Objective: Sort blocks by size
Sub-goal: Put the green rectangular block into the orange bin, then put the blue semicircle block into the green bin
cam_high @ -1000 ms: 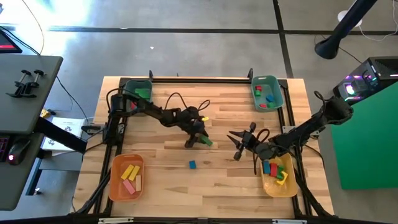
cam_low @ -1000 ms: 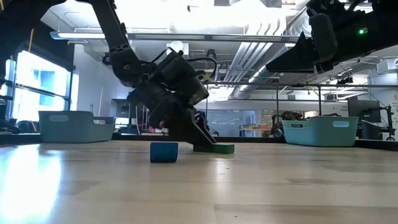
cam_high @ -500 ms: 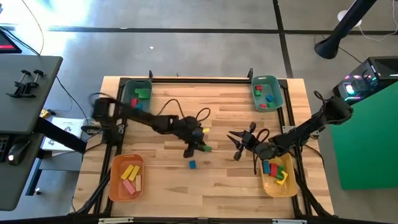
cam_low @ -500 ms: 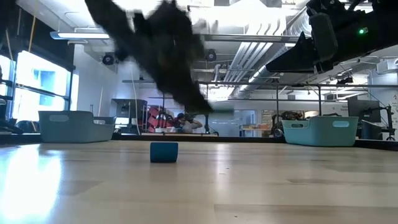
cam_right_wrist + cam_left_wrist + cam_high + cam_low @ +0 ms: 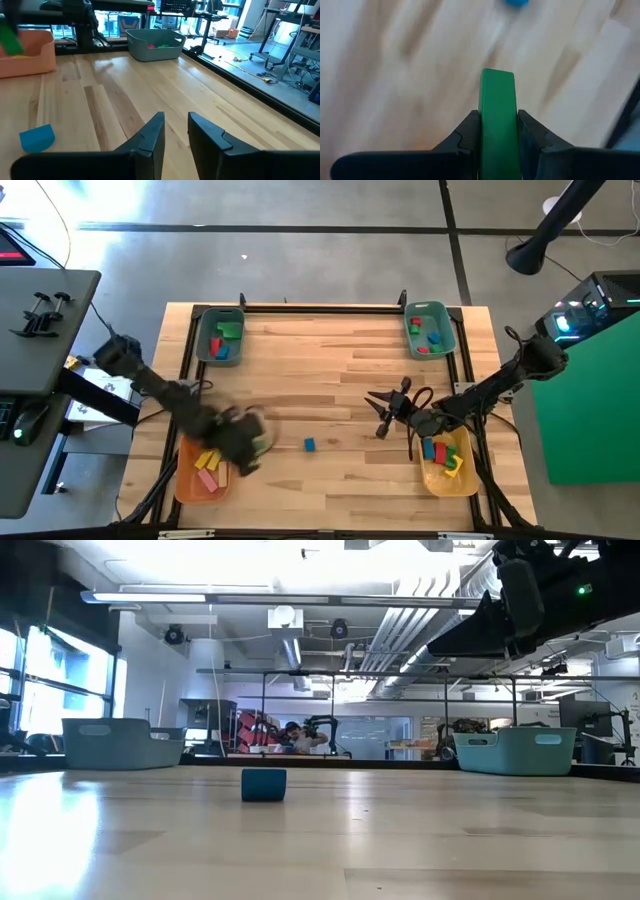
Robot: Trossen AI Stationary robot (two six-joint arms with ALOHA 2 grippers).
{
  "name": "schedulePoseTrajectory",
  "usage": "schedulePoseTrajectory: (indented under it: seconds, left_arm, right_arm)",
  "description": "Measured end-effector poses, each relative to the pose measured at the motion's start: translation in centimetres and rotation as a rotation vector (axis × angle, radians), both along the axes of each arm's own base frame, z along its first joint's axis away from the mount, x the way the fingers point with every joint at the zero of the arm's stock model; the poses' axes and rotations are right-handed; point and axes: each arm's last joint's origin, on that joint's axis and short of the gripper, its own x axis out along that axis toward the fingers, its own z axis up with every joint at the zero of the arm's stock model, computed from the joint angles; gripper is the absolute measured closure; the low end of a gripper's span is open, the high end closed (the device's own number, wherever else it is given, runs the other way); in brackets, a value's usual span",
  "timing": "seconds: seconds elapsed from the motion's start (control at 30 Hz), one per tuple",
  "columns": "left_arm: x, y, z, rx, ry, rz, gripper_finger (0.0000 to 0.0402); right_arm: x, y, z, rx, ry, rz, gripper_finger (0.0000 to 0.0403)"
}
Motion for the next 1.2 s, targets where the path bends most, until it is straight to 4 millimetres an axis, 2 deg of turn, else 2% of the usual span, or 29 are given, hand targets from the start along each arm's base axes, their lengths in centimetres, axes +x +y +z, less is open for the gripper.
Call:
schedulePoseTrajectory:
  seconds: [0.13, 0.27, 0.37, 0.47, 0.63, 0.8, 1.0, 1.13, 1.2]
  left_arm:
    - [-4.7, -4.1, -0.2, -0.104, 0.087, 0.198, 0.0341]
    - [-8.7, -7.3, -0.3, -0.194, 0.089, 0.361, 0.0341]
    - [-11.1, -8.5, -1.5, -0.192, 0.114, 0.455, 0.0341]
    - [-12.8, -8.7, -3.3, -0.124, 0.148, 0.522, 0.0341]
    - [-13.3, -8.0, -6.1, -0.009, 0.157, 0.546, 0.0334]
    - [-13.0, -6.9, -7.5, 0.060, 0.160, 0.550, 0.0318]
    - [-12.5, -6.1, -7.8, 0.110, 0.122, 0.564, 0.0307]
    - [-12.2, -5.8, -7.7, 0.104, 0.125, 0.597, 0.0272]
    - [-12.1, -5.6, -7.3, 0.084, 0.123, 0.602, 0.0245]
  right_arm:
    - [0.0, 0.0, 0.0, 0.000, 0.000, 0.000, 0.0325]
    - [0.0, -0.1, 0.0, 0.003, -0.005, -0.003, 0.0325]
    - [0.1, -0.2, 0.1, 0.003, -0.006, -0.007, 0.0325]
    - [0.1, -0.2, 0.1, 0.003, -0.006, -0.007, 0.0325]
    - [0.1, -0.1, 0.1, 0.014, -0.012, 0.004, 0.0325]
    - [0.2, 0.0, 0.2, 0.029, -0.023, 0.034, 0.0325]
    - [0.7, -0.1, -0.3, 0.031, 0.052, 0.228, 0.0325]
    - [1.7, -0.6, -1.3, 0.072, 0.105, 0.369, 0.0310]
    - [2.9, -0.6, -1.2, 0.099, 0.120, 0.454, 0.0291]
